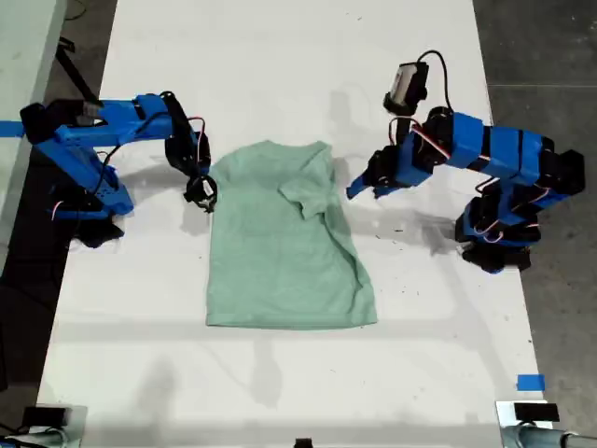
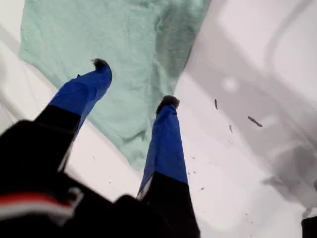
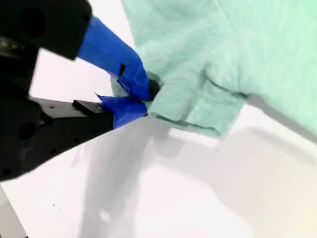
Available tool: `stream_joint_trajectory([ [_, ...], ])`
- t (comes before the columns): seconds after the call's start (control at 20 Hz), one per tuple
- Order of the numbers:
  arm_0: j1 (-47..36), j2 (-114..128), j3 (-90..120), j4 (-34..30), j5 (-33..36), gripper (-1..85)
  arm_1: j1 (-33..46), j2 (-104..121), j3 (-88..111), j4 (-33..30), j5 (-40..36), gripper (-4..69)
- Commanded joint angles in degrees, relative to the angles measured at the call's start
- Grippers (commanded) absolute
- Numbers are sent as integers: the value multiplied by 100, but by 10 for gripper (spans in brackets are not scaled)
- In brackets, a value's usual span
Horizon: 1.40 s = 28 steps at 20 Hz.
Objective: Fold t-shirt
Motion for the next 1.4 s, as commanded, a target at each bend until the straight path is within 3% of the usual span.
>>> stream_joint_trajectory([
  [0.0,-114,853,-747,677,44,0,-79,422,220,-211,149,222],
  [0.15,396,1081,-1582,659,62,0,-114,624,501,-316,237,215],
  [0.45,1441,-1107,-3111,-598,387,0,-404,729,879,-439,448,223],
  [0.6,1591,-2487,-4711,-237,826,29,-765,817,1037,-439,563,246],
  [0.7,1661,-2830,-5449,88,1090,190,-1116,861,1239,-501,606,283],
  [0.8,1696,-2417,-5484,167,1424,235,-1556,870,1503,-554,747,335],
  [0.9,1670,-1846,-5458,457,1547,259,-2021,905,1819,-791,967,343],
  [1.1,1925,-844,-4966,1257,1266,253,-2865,677,2259,-1485,1591,344],
  [1.35,2997,589,-3226,1459,325,250,-3454,-624,2197,-2628,2004,345],
])
